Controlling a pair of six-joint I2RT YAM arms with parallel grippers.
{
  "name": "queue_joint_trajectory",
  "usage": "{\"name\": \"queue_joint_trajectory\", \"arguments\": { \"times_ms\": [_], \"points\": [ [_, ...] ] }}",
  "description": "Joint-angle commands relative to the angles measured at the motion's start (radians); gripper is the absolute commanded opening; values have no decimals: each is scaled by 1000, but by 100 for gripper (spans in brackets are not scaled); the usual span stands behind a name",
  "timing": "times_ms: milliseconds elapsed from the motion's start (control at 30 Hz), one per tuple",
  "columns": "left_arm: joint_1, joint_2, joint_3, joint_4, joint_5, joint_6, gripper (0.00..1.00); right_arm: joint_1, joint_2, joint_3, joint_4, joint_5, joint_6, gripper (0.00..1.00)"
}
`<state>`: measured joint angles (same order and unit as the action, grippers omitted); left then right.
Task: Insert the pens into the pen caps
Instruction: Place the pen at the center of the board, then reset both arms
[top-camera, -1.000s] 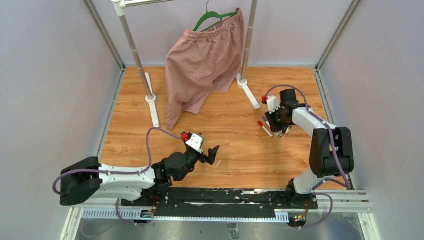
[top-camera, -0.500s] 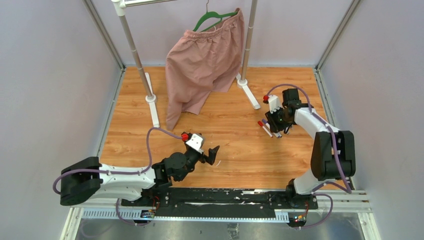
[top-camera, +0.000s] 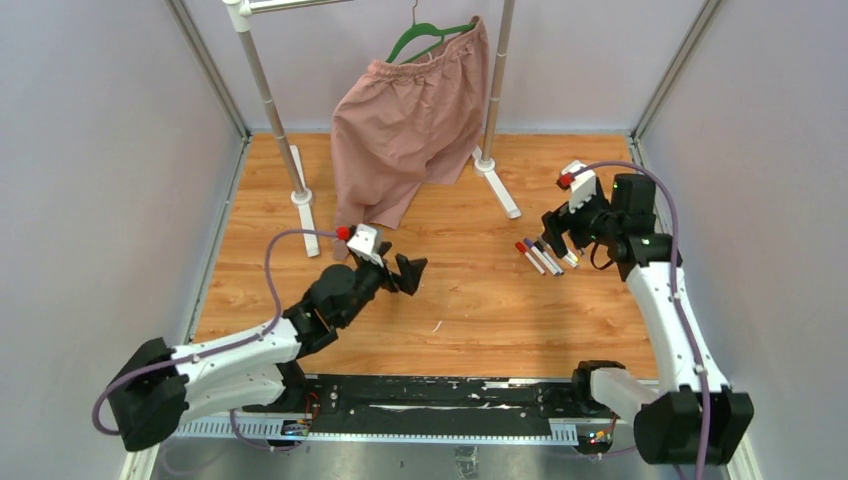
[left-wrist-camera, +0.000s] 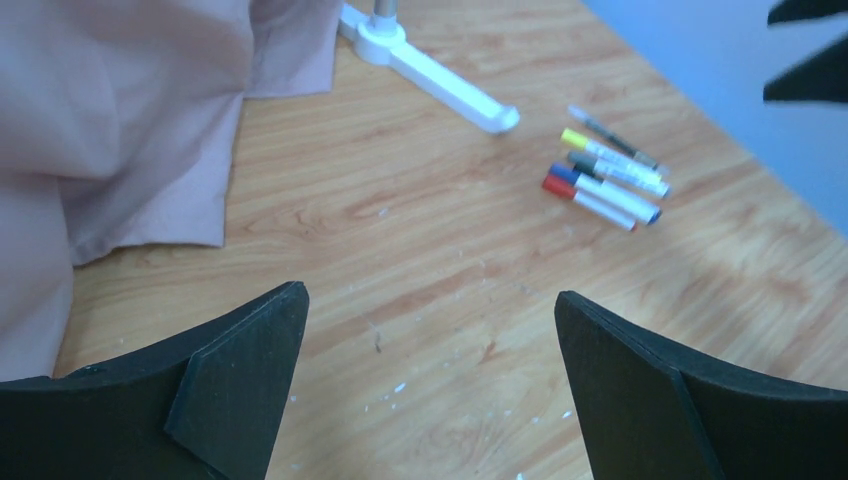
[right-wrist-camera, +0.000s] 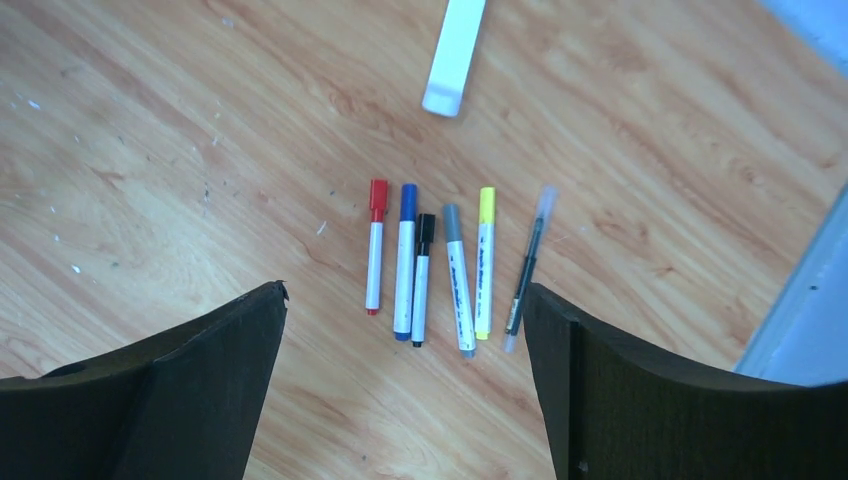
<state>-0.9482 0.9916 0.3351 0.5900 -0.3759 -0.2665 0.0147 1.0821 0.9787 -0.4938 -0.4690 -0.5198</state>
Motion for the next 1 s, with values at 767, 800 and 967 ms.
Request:
{"name": "queue_joint_trajectory", "arguments": {
  "times_ms": [767, 800, 967],
  "points": [
    [132, -413, 888, -1140, 96, 71, 100, -30, -125, 586, -144, -213, 412, 95],
    [132, -416, 892, -1147, 98, 72, 100, -30, -125, 592, -144, -217, 417, 95],
    [132, -437, 884, -1159, 117, 75, 100, -33, -130, 602, -147, -230, 416, 95]
  ]
}}
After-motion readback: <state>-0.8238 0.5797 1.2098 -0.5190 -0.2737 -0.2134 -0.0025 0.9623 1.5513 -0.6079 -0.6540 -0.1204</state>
